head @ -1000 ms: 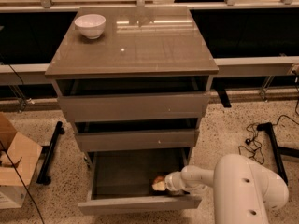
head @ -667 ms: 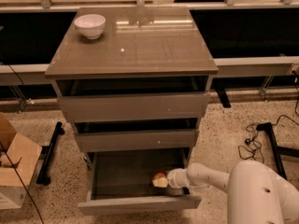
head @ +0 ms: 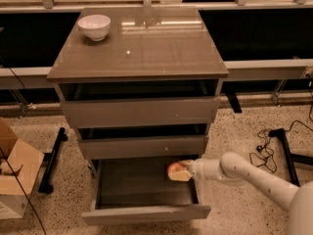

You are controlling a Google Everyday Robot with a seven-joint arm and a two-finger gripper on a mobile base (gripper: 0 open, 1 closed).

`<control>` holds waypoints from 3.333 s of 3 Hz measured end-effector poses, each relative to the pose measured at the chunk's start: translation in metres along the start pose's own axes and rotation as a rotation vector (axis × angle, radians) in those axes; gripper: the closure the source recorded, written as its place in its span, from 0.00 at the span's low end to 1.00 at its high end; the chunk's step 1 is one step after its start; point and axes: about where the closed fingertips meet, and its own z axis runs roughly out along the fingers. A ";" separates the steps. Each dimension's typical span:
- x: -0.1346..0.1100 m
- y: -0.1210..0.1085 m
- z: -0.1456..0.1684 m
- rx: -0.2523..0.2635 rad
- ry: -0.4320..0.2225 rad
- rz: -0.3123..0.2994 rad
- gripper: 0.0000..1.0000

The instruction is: Pick apple from bottom drawer and place on counter

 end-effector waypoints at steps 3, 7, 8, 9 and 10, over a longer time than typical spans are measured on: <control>-0.186 0.191 -0.167 -0.231 -0.076 -0.594 1.00; -0.310 0.223 -0.213 -0.159 -0.080 -0.836 1.00; -0.346 0.200 -0.207 -0.167 -0.049 -0.880 1.00; -0.400 0.183 -0.206 -0.156 -0.006 -0.964 1.00; -0.465 0.182 -0.223 -0.097 -0.010 -1.076 1.00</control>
Offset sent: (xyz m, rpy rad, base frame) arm -0.1297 0.0362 0.3394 0.0001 -0.5256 0.6080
